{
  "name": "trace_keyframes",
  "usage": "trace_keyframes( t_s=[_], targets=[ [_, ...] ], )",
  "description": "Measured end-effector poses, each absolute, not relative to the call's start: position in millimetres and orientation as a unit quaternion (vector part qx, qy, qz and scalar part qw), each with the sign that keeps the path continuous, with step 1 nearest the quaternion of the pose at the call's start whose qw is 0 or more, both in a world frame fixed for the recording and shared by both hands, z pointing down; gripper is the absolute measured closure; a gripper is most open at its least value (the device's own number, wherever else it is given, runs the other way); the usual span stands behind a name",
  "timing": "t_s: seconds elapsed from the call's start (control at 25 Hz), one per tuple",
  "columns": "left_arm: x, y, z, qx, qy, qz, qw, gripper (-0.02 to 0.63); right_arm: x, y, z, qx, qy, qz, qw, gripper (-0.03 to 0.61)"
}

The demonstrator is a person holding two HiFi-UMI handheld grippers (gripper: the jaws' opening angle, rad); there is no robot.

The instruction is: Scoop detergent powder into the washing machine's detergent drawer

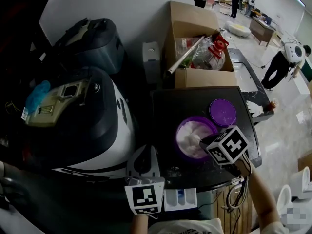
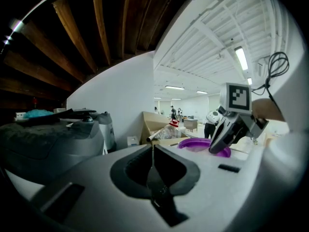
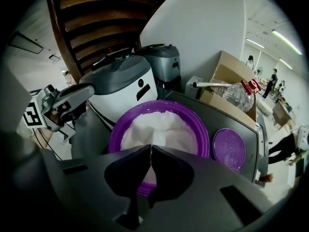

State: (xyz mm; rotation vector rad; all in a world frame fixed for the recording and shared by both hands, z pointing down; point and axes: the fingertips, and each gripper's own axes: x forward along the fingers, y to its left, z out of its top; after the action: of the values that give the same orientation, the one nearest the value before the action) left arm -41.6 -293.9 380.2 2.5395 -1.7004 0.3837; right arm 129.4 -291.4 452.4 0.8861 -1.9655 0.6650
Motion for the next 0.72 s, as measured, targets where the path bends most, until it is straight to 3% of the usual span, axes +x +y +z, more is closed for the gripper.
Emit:
trace_keyframes(
  t_s=[0.32, 0.72],
  targets=[
    [-47.5, -294.8, 382.0, 0.823, -0.553, 0.124, 0.032, 0.598, 124.2, -289.6, 453.0, 0.328, -0.799, 0.338, 0.374, 0.558],
    [-48.0, -296.1, 382.4, 0.827, -0.548, 0.120, 0.033, 0.598, 137.6, -295.1, 439.7, 0.379, -0.792, 0.335, 0.341, 0.558]
  ],
)
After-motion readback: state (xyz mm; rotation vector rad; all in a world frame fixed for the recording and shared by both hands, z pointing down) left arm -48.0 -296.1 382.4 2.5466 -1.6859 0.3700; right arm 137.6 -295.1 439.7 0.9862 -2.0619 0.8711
